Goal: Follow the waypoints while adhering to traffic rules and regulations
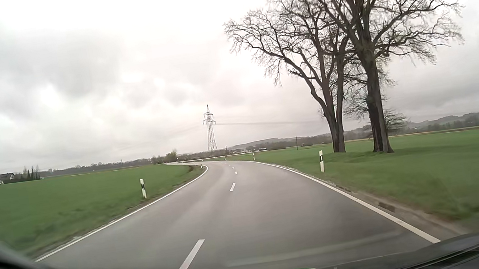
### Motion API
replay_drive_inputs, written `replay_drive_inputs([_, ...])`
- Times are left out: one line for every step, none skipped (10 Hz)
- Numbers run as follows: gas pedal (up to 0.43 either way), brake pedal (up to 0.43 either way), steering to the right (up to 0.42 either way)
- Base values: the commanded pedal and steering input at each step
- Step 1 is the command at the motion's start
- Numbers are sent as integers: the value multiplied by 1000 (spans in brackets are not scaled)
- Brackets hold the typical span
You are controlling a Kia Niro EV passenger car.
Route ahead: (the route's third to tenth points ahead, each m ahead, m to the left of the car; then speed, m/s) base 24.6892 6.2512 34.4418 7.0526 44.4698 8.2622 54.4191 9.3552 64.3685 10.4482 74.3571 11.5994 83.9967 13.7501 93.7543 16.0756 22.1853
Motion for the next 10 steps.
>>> replay_drive_inputs([98, 0, -20])
replay_drive_inputs([98, 0, -20])
replay_drive_inputs([98, 0, -20])
replay_drive_inputs([98, 0, -20])
replay_drive_inputs([118, 0, -20])
replay_drive_inputs([150, 0, -19])
replay_drive_inputs([169, 0, -18])
replay_drive_inputs([169, 0, -18])
replay_drive_inputs([177, 0, -17])
replay_drive_inputs([177, 0, -17])
